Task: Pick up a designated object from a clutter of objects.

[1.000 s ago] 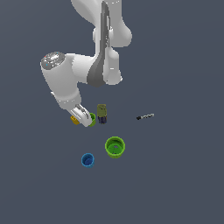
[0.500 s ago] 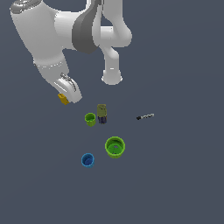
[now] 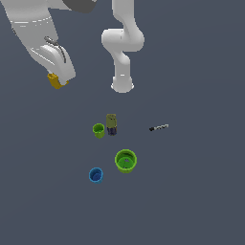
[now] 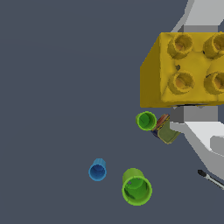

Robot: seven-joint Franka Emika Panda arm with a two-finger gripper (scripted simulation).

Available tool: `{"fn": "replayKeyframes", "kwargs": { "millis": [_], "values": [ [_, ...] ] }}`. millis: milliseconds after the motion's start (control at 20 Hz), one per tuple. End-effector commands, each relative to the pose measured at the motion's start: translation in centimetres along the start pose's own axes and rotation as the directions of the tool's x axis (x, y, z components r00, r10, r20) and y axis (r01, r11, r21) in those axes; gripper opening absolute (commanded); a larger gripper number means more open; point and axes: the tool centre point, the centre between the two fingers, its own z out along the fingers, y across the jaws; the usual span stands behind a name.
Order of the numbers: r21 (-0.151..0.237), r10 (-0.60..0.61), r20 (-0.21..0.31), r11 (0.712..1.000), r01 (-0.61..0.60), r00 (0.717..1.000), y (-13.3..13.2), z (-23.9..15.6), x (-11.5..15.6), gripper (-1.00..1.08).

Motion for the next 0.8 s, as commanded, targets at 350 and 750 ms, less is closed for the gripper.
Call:
{"fn": "replayKeyframes", "kwargs": {
  "millis": [350, 750],
  "values": [
    [-0.001, -0.002, 0.001, 1.0, 0.002, 1.0, 1.7, -5.4, 0.0, -1.0],
    [-0.001, -0.003, 0.0, 1.0, 0.003, 1.0, 1.9, -6.3, 0.1, -1.0]
  ]
}}
